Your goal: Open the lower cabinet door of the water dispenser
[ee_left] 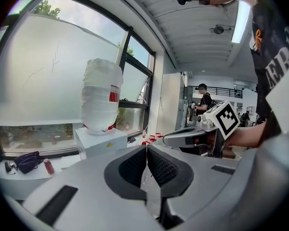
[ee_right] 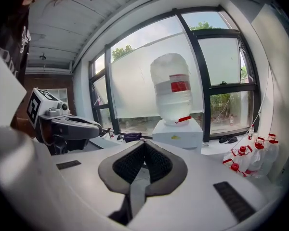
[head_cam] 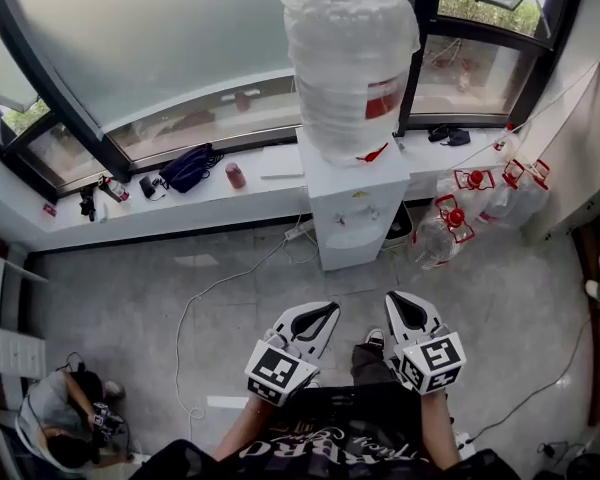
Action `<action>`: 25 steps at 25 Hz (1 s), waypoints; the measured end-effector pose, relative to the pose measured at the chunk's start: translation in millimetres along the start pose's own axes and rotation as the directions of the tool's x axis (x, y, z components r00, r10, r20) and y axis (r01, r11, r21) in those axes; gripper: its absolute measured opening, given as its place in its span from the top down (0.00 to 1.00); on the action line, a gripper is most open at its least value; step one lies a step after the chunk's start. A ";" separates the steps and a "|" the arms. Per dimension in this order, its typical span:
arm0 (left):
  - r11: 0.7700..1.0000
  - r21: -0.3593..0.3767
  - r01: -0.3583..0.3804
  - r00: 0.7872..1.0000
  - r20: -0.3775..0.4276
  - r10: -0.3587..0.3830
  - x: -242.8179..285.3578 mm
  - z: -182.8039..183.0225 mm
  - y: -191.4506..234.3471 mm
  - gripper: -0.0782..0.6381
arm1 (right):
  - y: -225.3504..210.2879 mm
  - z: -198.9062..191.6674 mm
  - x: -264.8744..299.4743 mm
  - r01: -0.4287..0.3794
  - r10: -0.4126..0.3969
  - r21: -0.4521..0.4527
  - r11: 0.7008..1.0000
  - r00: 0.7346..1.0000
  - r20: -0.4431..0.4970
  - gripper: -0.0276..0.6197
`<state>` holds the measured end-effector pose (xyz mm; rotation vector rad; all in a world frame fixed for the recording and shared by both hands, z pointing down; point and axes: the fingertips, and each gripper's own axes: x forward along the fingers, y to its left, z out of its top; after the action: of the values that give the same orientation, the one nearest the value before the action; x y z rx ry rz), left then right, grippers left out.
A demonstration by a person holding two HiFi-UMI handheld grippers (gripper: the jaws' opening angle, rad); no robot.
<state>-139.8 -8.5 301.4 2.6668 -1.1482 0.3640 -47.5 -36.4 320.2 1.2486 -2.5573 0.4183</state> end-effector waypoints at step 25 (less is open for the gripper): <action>0.994 0.024 0.107 0.957 -0.274 -0.097 316.7 -85.5 41.1 0.86 | -316.4 -189.9 170.9 -0.064 0.059 -0.015 0.998 0.973 -0.222 0.86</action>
<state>28.6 -226.7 483.9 2.5912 -0.9253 0.7159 123.5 -275.8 601.0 1.0524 -2.4095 0.5109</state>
